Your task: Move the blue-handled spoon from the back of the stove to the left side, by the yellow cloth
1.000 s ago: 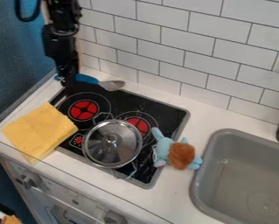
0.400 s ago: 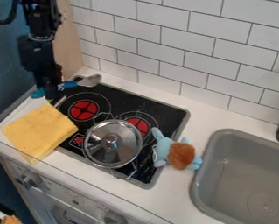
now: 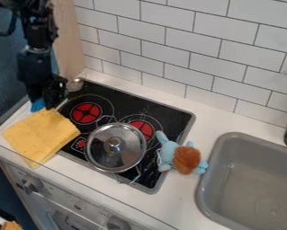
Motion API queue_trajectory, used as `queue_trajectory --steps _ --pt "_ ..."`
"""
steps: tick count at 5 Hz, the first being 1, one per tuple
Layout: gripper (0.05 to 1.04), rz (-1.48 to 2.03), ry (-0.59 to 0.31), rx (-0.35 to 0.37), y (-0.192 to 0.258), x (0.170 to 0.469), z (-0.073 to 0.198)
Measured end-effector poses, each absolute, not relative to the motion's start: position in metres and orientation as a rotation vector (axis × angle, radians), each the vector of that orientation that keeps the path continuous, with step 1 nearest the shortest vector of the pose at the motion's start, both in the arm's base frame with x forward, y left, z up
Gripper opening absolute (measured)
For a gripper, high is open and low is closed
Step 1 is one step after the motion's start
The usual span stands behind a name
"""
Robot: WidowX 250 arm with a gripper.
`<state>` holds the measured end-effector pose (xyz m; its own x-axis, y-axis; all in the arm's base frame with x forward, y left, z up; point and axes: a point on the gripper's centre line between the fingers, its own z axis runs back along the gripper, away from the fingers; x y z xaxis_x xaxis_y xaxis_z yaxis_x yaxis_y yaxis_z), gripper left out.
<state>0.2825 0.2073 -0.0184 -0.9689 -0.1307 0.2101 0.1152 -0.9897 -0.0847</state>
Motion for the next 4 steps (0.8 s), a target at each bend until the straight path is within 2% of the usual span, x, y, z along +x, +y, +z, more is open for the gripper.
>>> queue_trajectory --steps 2,3,4 --pt "0.443 -3.011 0.057 -0.371 0.207 0.284 -0.046" --pt "0.518 -3.053 0.053 -0.366 0.204 0.284 -0.049" --pt "0.814 -3.073 0.034 -0.361 0.201 0.285 -0.049"
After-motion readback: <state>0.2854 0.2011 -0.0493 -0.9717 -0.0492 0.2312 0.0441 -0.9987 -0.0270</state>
